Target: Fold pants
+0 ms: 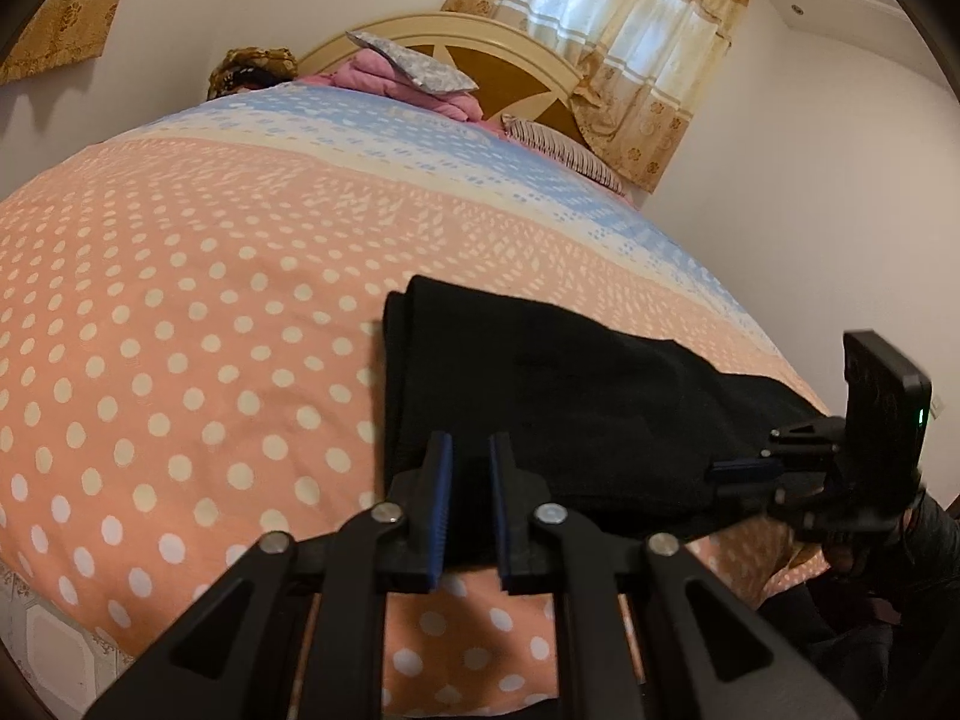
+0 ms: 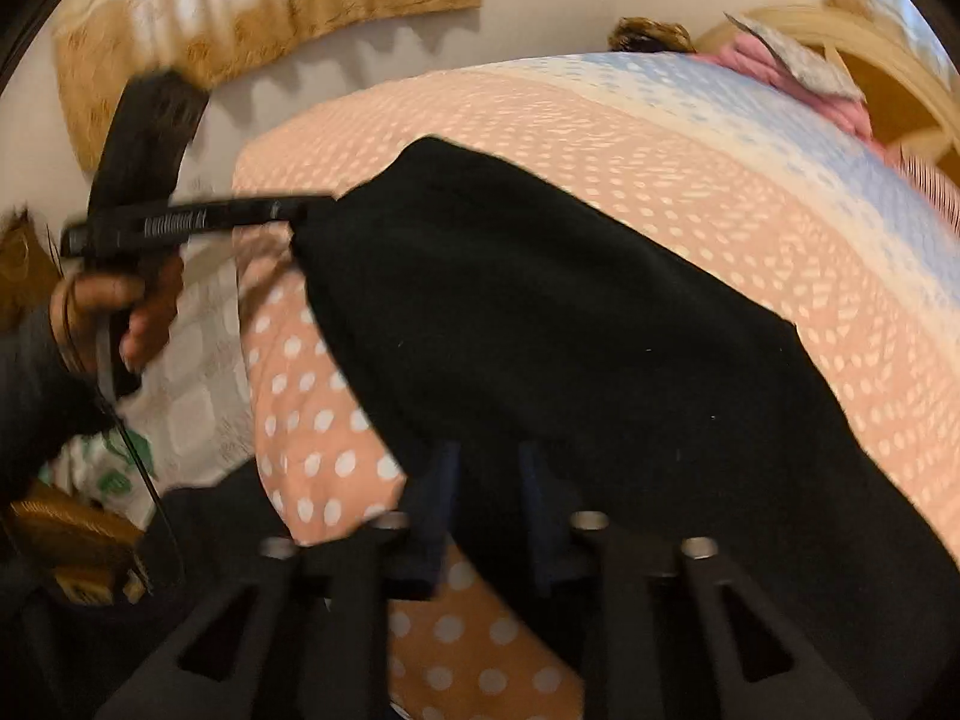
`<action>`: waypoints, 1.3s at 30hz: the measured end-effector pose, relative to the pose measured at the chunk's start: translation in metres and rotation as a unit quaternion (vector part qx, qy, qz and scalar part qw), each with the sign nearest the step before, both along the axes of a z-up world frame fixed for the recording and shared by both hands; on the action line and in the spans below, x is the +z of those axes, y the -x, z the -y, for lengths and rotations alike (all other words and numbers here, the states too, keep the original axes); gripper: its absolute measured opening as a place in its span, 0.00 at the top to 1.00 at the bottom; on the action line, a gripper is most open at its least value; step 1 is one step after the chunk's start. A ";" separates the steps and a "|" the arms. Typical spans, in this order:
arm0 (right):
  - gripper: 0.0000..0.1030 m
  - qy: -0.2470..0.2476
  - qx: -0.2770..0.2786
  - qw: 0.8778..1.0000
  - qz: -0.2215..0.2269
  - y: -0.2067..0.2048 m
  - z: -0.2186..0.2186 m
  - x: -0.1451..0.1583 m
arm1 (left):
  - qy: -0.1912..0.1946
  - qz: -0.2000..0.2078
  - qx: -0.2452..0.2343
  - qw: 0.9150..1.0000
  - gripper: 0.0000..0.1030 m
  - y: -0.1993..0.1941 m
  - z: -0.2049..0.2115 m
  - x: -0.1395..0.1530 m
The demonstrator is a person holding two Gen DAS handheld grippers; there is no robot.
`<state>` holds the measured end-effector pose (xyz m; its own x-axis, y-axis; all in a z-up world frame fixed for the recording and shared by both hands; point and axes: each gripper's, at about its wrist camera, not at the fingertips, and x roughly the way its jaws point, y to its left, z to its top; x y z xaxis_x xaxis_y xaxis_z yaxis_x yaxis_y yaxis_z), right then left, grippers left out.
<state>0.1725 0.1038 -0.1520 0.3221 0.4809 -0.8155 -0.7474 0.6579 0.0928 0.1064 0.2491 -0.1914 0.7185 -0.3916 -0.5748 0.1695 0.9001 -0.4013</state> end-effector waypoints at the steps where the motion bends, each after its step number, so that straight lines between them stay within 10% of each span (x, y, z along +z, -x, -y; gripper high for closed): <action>1: 0.96 -0.012 0.002 1.000 -0.009 -0.001 0.003 0.003 | -0.002 0.003 0.000 1.000 0.93 0.000 0.000 0.002; 11: 0.98 0.027 0.042 0.999 0.011 0.018 0.004 -0.009 | 0.024 0.014 -0.009 1.000 0.93 0.013 -0.020 0.008; 17: 0.97 -0.051 0.020 0.998 0.025 0.018 0.022 0.017 | 0.030 0.055 -0.025 0.998 0.93 0.018 -0.003 0.027; 26: 0.96 -0.024 -0.039 0.999 -0.015 -0.002 0.039 -0.010 | -0.031 -0.014 -0.087 0.996 0.93 0.004 0.048 -0.011; 28: 0.81 -0.040 -0.052 0.998 -0.014 0.002 0.055 -0.004 | -0.013 -0.014 -0.090 0.996 0.92 0.006 0.046 -0.007; 31: 0.50 -0.071 -0.088 0.994 -0.012 0.011 0.107 0.007 | -0.022 0.003 -0.087 0.996 0.92 0.010 0.051 0.004; 35: 0.50 -0.102 -0.198 0.975 0.004 0.021 0.208 0.026 | -0.022 0.020 -0.100 0.995 0.92 0.009 0.068 0.018; 39: 0.50 -0.108 -0.365 0.923 0.053 0.048 0.350 0.052 | -0.027 0.018 -0.129 0.991 0.90 -0.002 0.092 0.018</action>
